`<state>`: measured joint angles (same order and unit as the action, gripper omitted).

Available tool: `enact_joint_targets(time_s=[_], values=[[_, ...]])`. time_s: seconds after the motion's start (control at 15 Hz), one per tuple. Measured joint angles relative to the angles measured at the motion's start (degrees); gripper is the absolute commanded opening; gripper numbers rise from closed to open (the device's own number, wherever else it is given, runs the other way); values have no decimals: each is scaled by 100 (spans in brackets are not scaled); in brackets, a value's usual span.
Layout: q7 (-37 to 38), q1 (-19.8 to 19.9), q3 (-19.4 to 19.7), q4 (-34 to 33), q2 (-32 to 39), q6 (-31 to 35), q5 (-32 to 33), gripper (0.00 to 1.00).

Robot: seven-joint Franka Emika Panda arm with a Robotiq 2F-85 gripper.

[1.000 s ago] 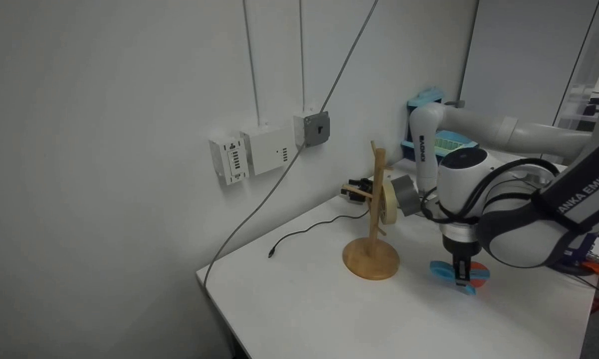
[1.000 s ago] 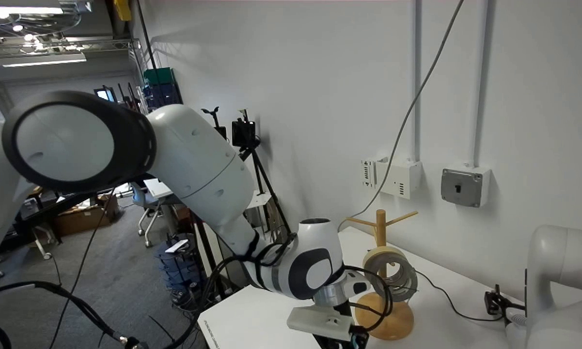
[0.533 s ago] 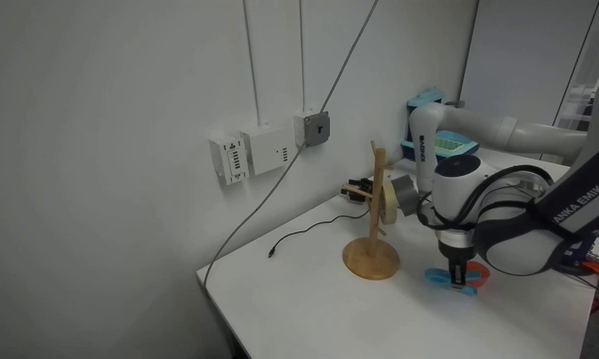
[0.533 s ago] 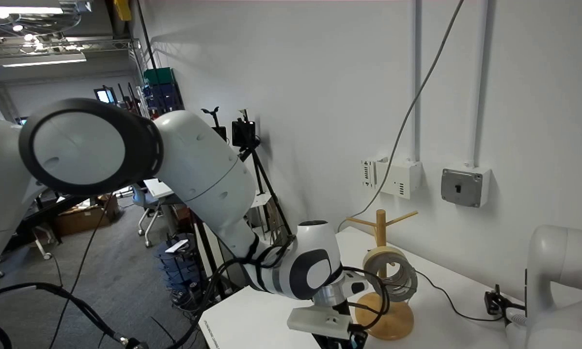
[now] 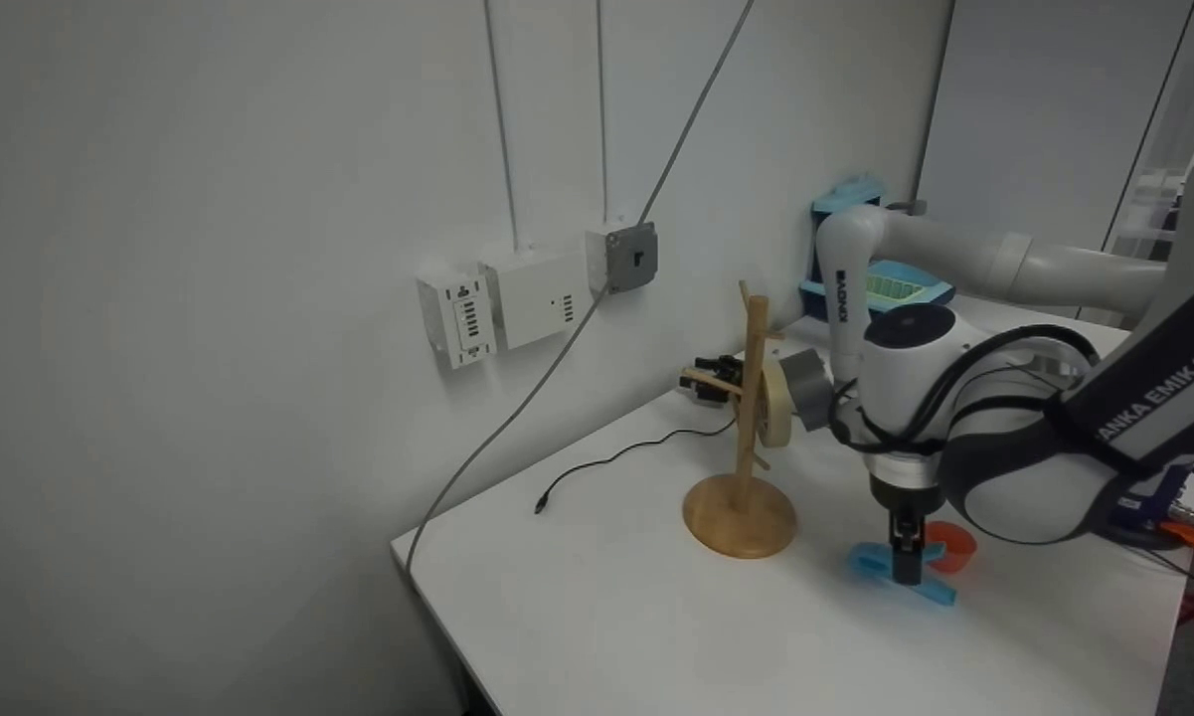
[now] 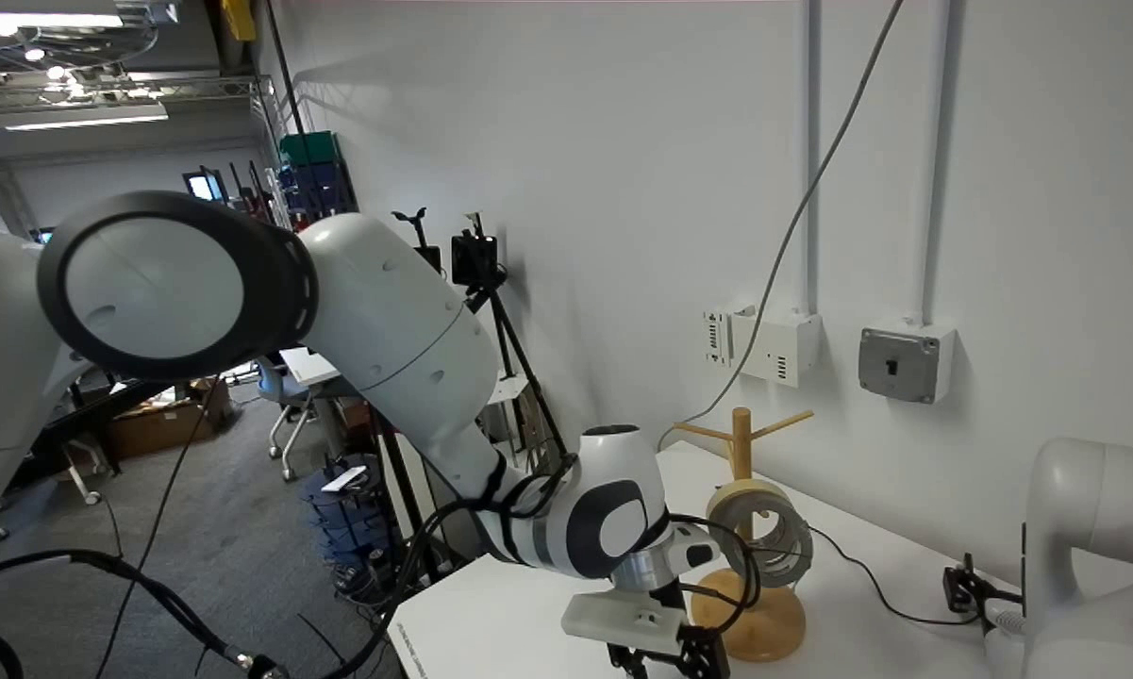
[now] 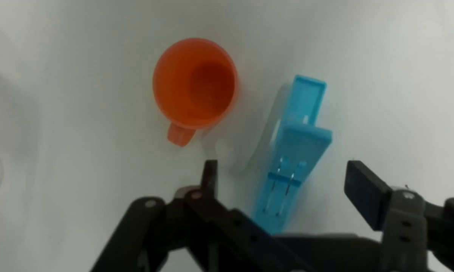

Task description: Put the blue peg on the table

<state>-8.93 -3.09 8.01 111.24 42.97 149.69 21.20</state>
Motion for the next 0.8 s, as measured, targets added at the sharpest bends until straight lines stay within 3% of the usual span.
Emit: enact_joint_targets(time_s=[0.8], values=[[338, 0, -324, 38, -94, -252, -527, 100]])
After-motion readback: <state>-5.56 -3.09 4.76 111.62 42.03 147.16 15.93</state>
